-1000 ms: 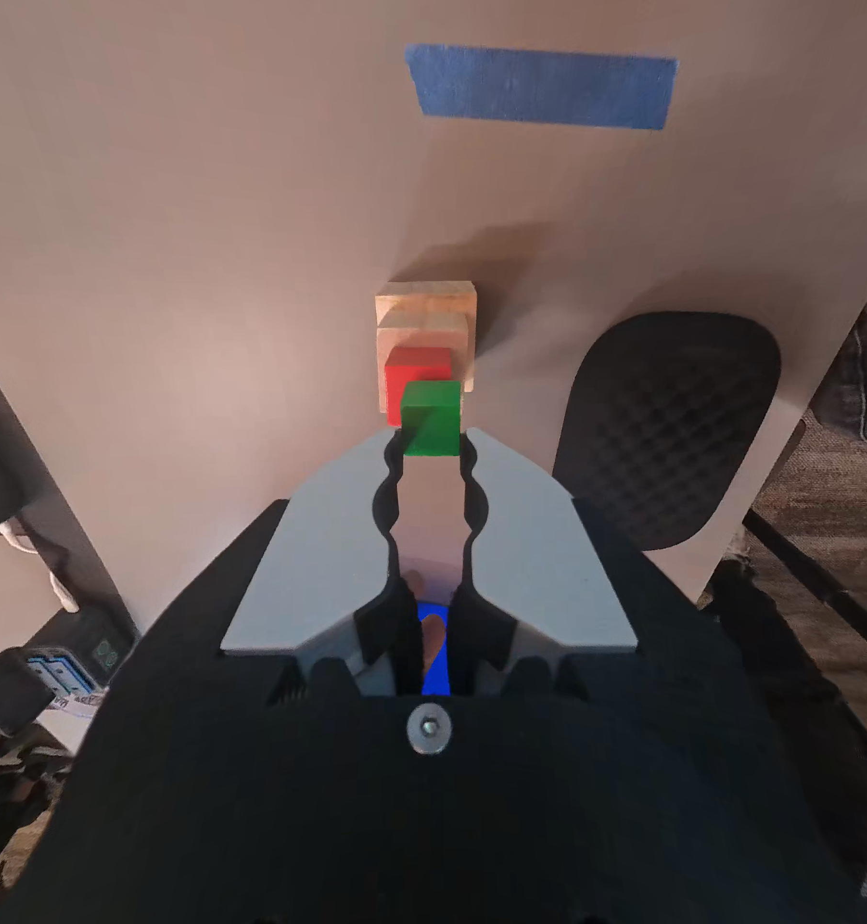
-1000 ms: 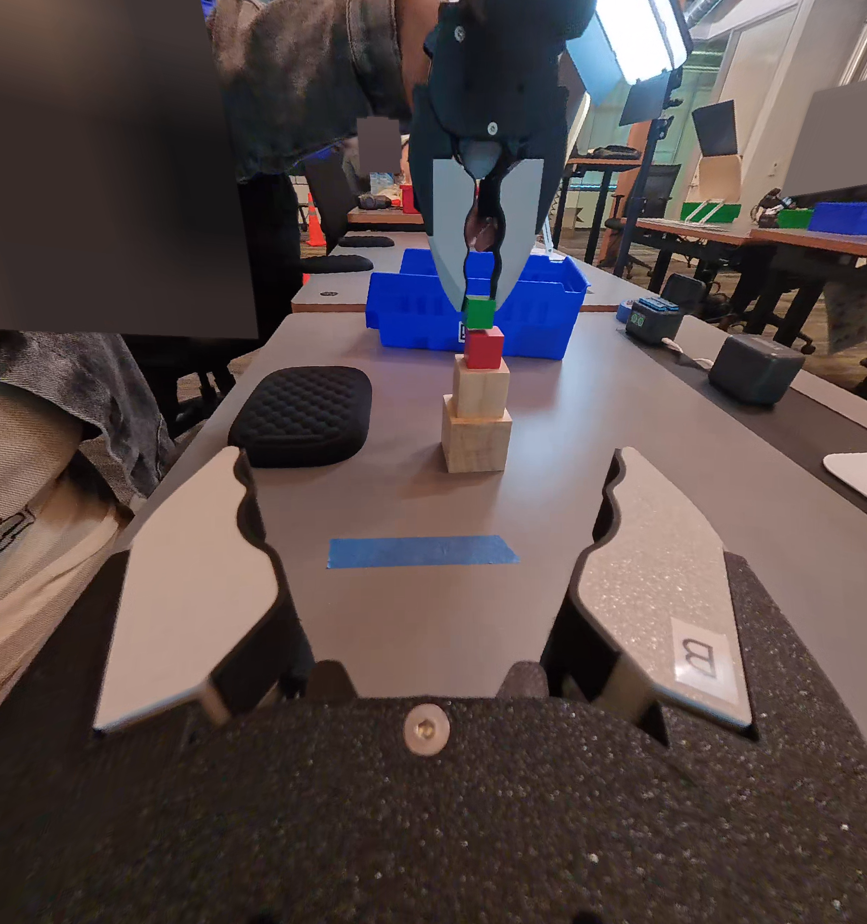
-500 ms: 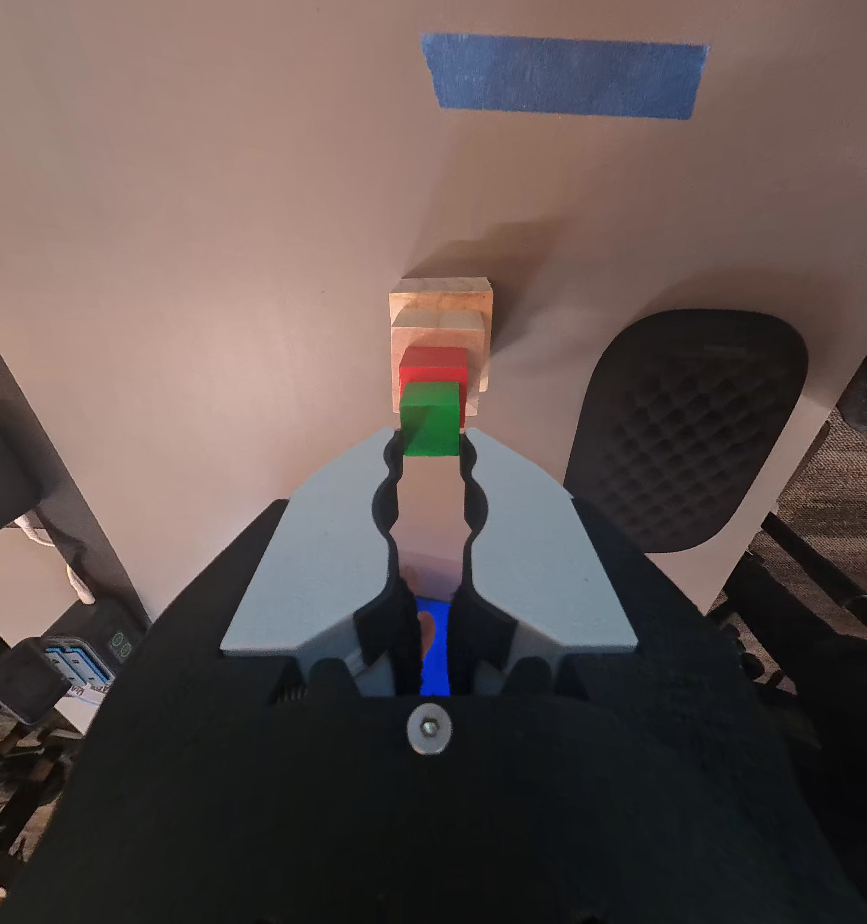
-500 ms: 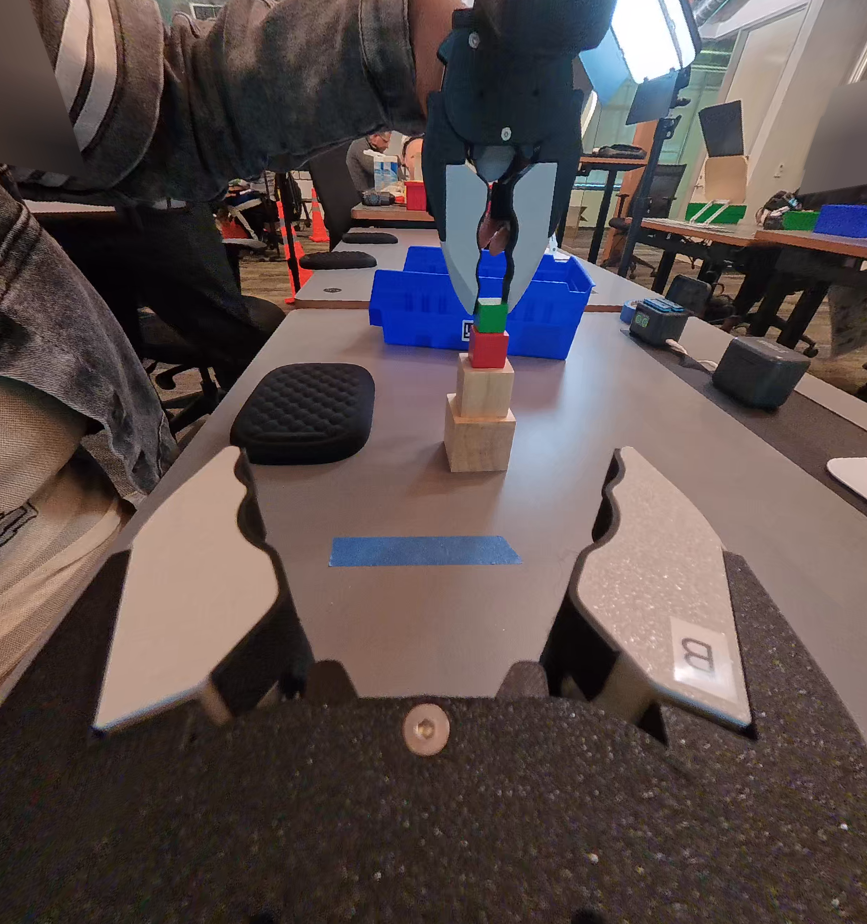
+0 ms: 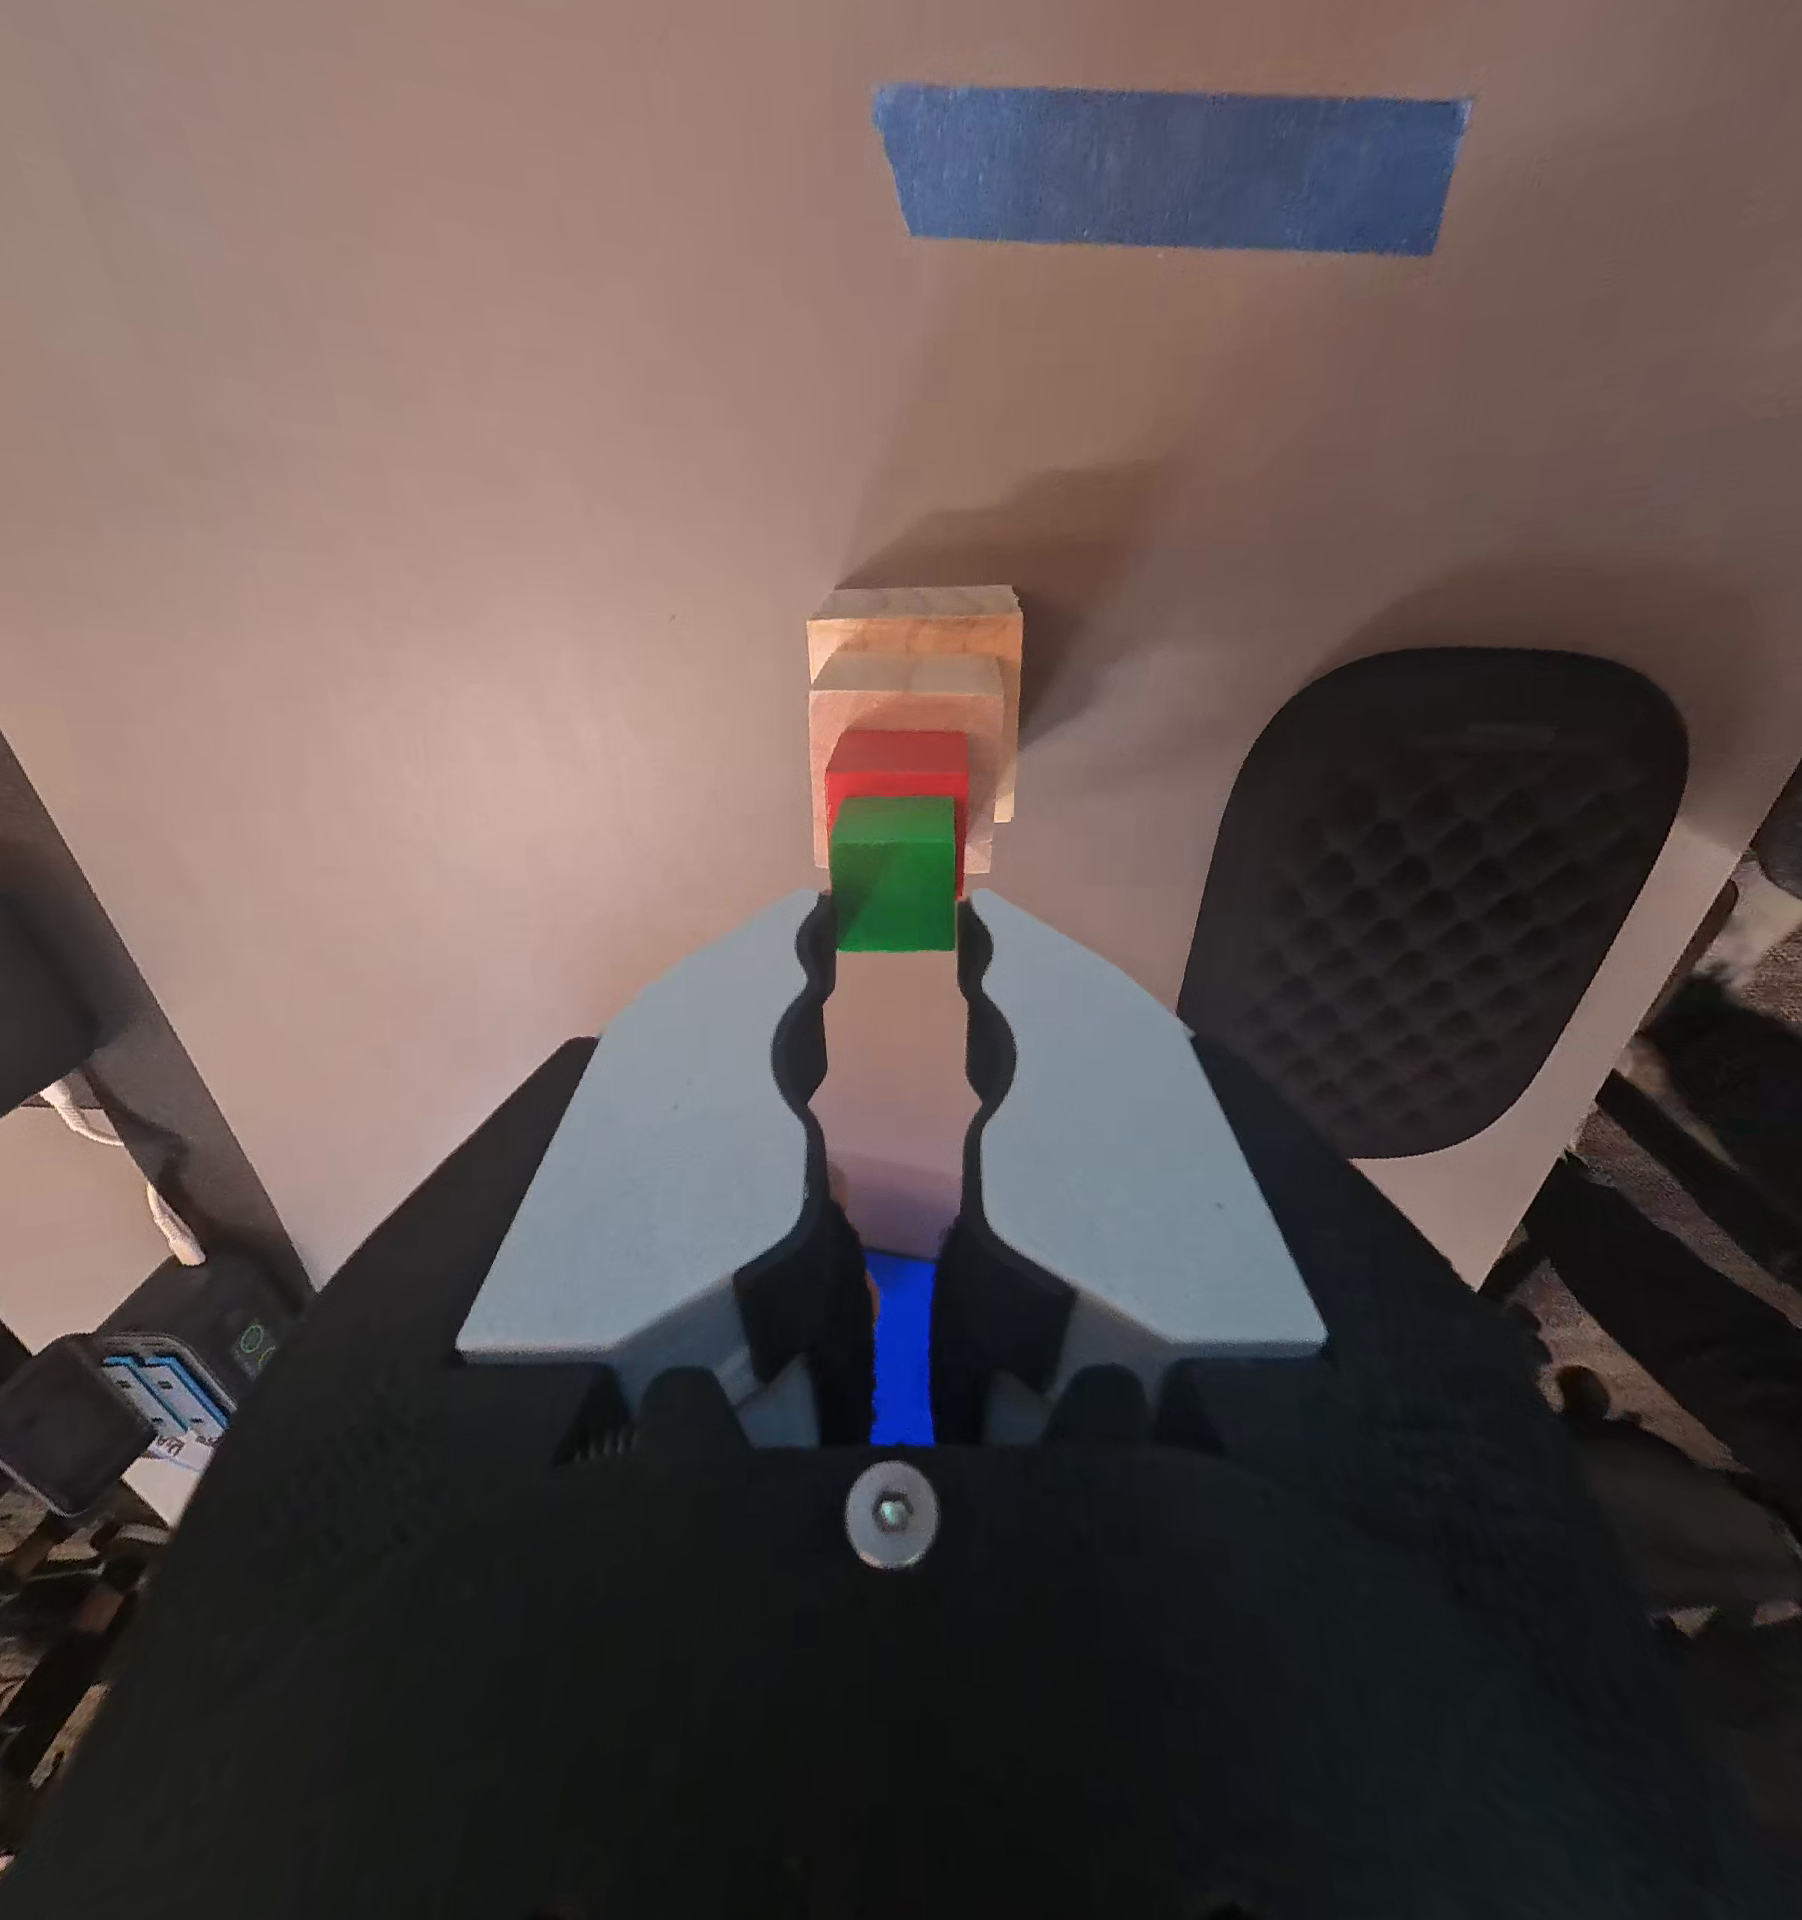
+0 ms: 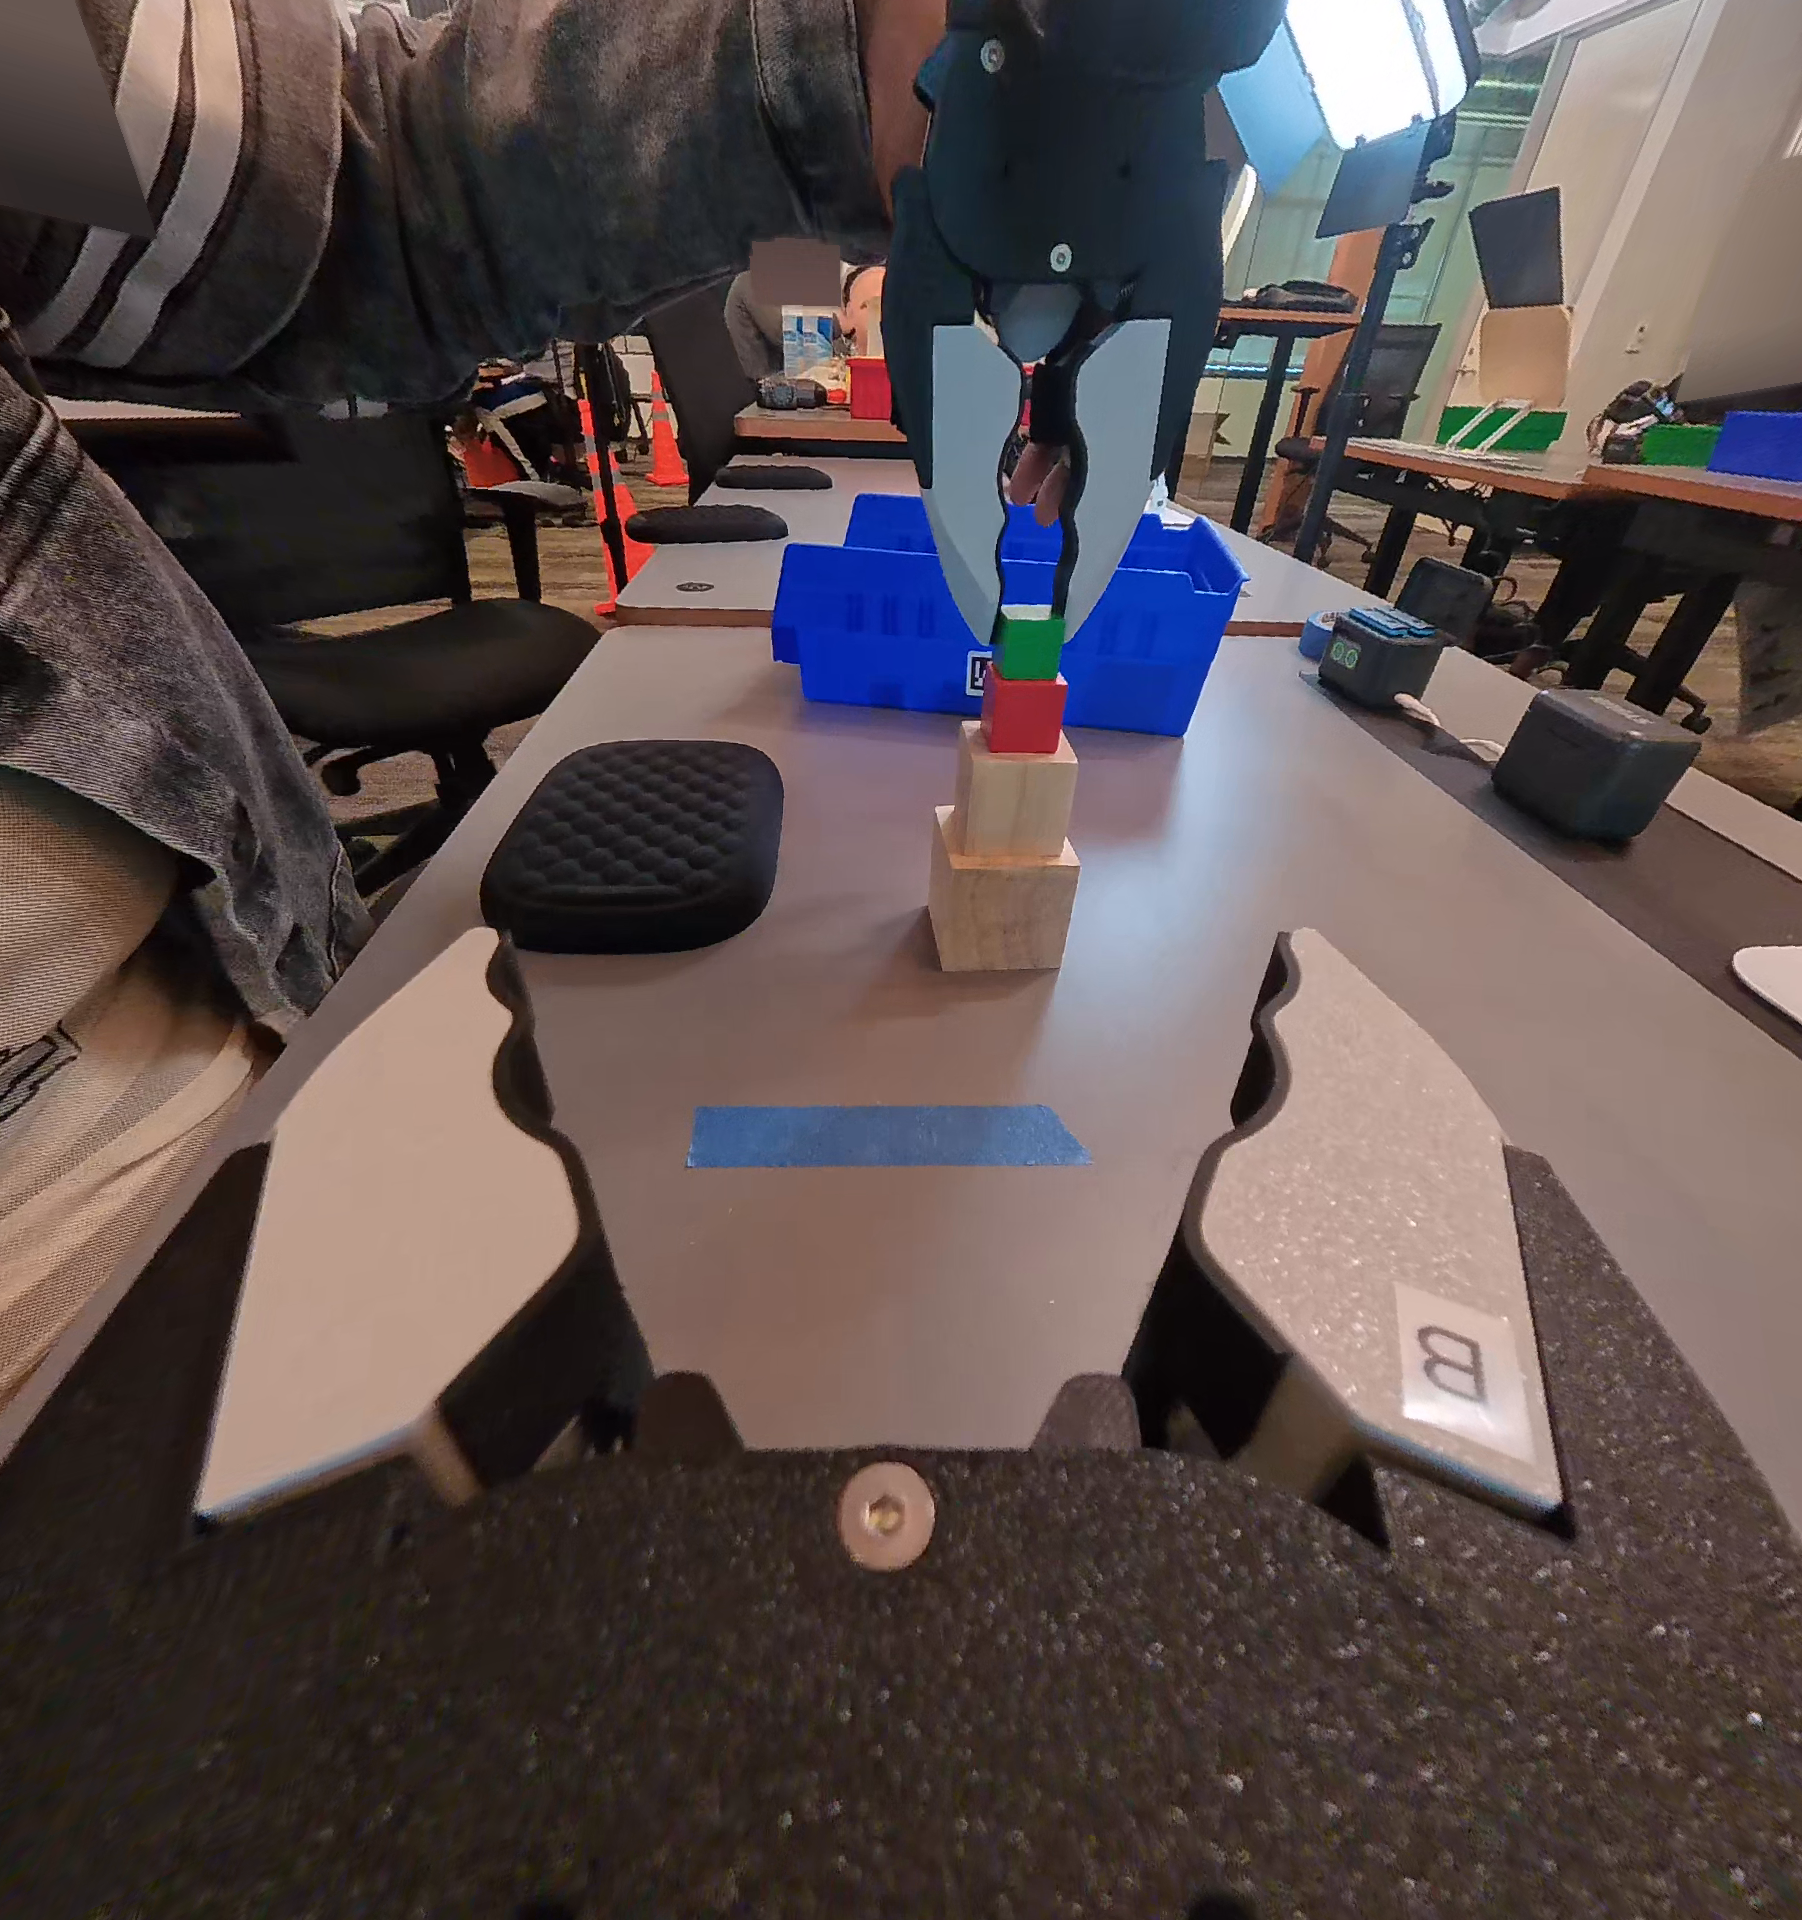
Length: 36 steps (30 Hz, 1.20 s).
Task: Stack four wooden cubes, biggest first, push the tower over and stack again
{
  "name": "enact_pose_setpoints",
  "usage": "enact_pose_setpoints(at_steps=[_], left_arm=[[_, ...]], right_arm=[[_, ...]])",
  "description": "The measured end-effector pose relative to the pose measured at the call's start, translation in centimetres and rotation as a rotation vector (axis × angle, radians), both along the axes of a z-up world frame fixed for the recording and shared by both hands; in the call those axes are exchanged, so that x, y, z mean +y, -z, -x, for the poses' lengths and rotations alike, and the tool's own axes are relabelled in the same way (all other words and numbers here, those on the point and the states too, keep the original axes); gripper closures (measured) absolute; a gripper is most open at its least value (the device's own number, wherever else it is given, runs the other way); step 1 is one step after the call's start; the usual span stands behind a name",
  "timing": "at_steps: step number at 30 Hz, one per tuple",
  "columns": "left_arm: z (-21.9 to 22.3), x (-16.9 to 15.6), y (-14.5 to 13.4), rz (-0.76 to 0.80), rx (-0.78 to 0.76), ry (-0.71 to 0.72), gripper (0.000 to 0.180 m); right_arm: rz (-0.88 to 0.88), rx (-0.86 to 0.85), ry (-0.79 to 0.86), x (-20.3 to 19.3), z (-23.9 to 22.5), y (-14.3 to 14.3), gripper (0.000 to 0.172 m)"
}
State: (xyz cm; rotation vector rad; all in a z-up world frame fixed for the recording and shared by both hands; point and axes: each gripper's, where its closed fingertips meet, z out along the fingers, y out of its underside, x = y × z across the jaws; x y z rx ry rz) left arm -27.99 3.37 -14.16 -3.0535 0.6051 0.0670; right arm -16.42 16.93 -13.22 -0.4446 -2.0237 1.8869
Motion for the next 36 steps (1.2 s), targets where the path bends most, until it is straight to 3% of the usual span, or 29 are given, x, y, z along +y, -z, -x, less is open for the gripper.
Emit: enact_pose_setpoints(at_steps=[3, 7, 10, 13, 17, 20, 26, 28, 32, 33, 36], left_arm=[[-0.1, 0.0, -0.2, -0.024, -0.013, -0.012, 0.145], [-0.6, 1.1, -1.6, -0.247, -0.065, -0.103, 0.08], [-1.1, 1.9, -3.0, -0.539, -0.074, -0.106, 0.049], [-1.2, 2.2, -4.8, -0.912, -0.059, -0.181, 0.037], [-2.4, 1.0, -5.4, -1.296, -0.078, -0.303, 0.036], [-3.3, -0.1, -3.4, -1.386, -0.064, -0.352, 0.036], [-3.0, -0.9, 0.2, -1.393, -0.056, -0.441, 0.038], [-2.4, -1.1, 0.9, -1.368, -0.018, -0.437, 0.056], [-0.6, -2.2, 1.4, -1.343, 0.06, -0.433, 0.165], [0.2, -2.5, 1.5, -1.333, 0.086, -0.455, 0.18], [1.3, -2.7, 2.4, -1.255, 0.108, -0.473, 0.18]], right_arm=[[-0.005, 0.001, 0.001, 0.0, 0.0, 0.1, 0.041], [-0.053, 0.034, 0.048, 0.6, 0.4, 0.2, 0.034], [-0.093, 0.151, 0.11, 1.4, 0.8, -0.3, 0.025], [-0.057, 0.221, 0.164, 2.2, 1.1, -1.4, 0.025], [-0.059, 0.165, 0.231, 3.3, 1.3, -1.2, 0.025], [-0.058, 0.127, 0.262, 4.0, 1.1, -0.4, 0.025], [-0.043, 0.102, 0.27, 4.5, 0.8, 0.2, 0.024], [-0.043, 0.096, 0.262, 4.4, 0.8, 0.4, 0.024], [-0.064, 0.095, 0.252, 4.1, 0.8, 0.8, 0.024], [-0.061, 0.097, 0.25, 4.1, 0.7, 0.8, 0.024], [-0.045, 0.094, 0.246, 4.1, 0.7, 0.7, 0.024]])
